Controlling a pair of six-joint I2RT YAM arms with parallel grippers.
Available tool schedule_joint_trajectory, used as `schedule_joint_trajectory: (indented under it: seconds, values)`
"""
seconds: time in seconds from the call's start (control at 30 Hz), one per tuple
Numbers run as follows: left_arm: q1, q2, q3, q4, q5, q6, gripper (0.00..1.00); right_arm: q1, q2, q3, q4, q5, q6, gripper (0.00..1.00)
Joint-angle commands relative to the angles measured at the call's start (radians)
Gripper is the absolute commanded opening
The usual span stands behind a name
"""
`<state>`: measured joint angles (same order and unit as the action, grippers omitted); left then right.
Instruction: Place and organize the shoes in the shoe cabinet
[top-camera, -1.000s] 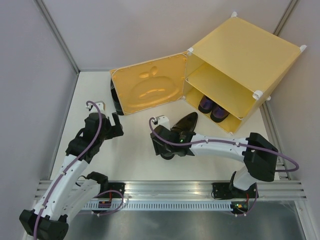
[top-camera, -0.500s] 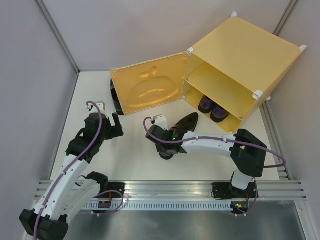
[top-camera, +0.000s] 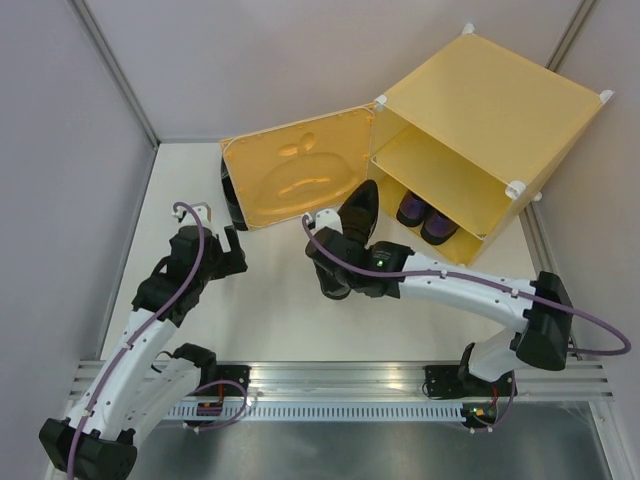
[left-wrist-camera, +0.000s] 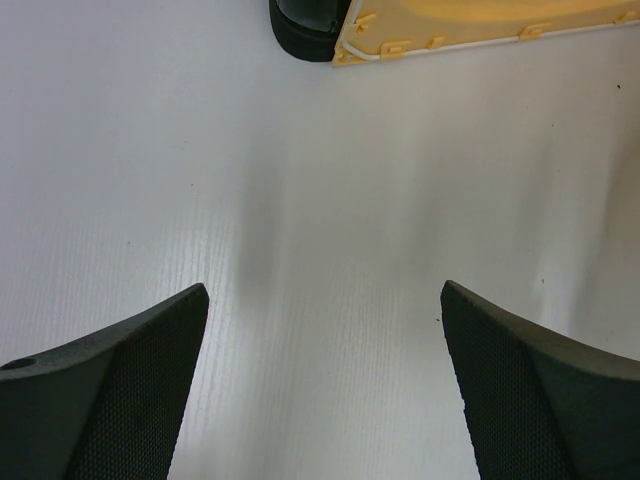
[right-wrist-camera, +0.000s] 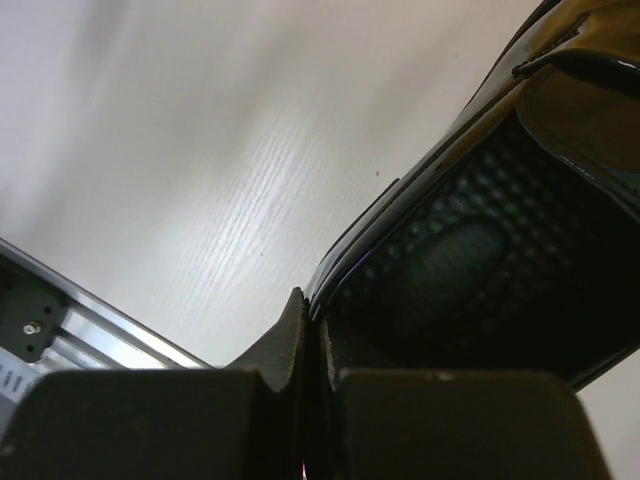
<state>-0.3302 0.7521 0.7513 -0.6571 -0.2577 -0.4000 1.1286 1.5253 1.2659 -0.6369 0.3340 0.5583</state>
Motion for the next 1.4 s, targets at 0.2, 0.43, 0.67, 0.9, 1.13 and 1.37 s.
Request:
schedule_joint_trajectory:
  seconds: [0.2,0.43,0.67,0.9,1.13,1.37]
  values:
    - [0.005,0.004,-0.003,0.019,-0.002,0.035,1.00,-0.162,-0.146,0.204,-0.093,-0.035,-0.173,0.01]
    - [0.005,0.003,-0.004,0.019,0.002,0.035,1.00,-0.378,-0.094,0.300,-0.086,-0.128,-0.311,0.01]
    - [0.005,0.004,-0.006,0.019,0.000,0.035,1.00,-0.594,0.051,0.450,-0.081,-0.245,-0.396,0.01]
    - [0.005,0.004,-0.004,0.020,0.006,0.036,1.00,-0.727,0.189,0.601,-0.070,-0.305,-0.439,0.01]
    - [0.005,0.004,-0.006,0.020,0.009,0.036,1.00,-0.783,0.272,0.668,-0.047,-0.277,-0.445,0.08]
    - [0.005,0.006,-0.006,0.022,0.012,0.039,1.00,-0.799,0.300,0.688,-0.044,-0.214,-0.442,0.28]
